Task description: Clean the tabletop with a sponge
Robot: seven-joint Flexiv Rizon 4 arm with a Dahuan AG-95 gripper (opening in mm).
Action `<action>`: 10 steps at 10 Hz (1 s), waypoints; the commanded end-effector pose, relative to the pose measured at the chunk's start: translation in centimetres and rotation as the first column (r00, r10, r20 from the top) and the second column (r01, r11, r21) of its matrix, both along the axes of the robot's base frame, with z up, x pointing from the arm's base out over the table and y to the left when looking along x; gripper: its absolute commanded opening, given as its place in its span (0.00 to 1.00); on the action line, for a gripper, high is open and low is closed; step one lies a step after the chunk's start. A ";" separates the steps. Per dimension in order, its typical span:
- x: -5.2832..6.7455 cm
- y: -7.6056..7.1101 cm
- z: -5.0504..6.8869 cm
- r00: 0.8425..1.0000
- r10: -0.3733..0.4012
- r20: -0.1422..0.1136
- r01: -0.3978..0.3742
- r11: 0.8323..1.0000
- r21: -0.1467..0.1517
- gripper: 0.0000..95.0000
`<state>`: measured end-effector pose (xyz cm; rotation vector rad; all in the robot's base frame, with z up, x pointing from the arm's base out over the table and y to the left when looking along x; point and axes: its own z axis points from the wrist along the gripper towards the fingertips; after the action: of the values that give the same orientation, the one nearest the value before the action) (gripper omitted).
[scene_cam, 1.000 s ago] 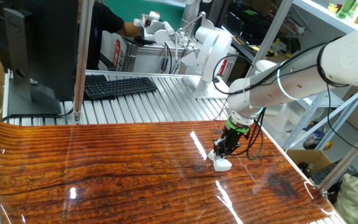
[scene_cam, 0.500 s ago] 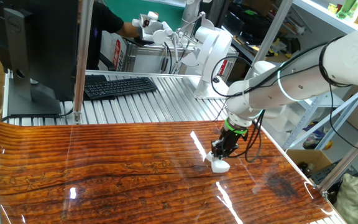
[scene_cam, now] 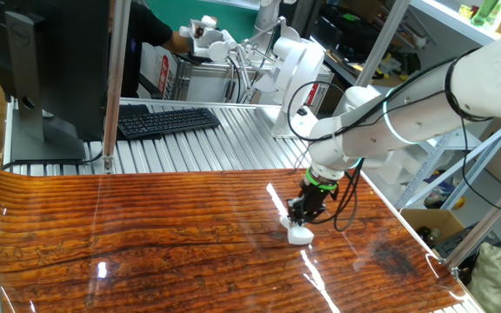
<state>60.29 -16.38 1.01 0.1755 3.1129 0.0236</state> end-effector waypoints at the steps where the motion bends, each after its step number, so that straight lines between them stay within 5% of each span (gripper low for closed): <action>1: -0.2 1.2 -0.4 1.000 -0.026 0.006 0.026 1.000 0.000 0.00; 10: -1.8 7.4 0.0 0.990 -0.142 -0.003 0.142 0.990 -0.014 0.00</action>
<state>58.41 -8.72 1.07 0.3994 3.0955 0.0025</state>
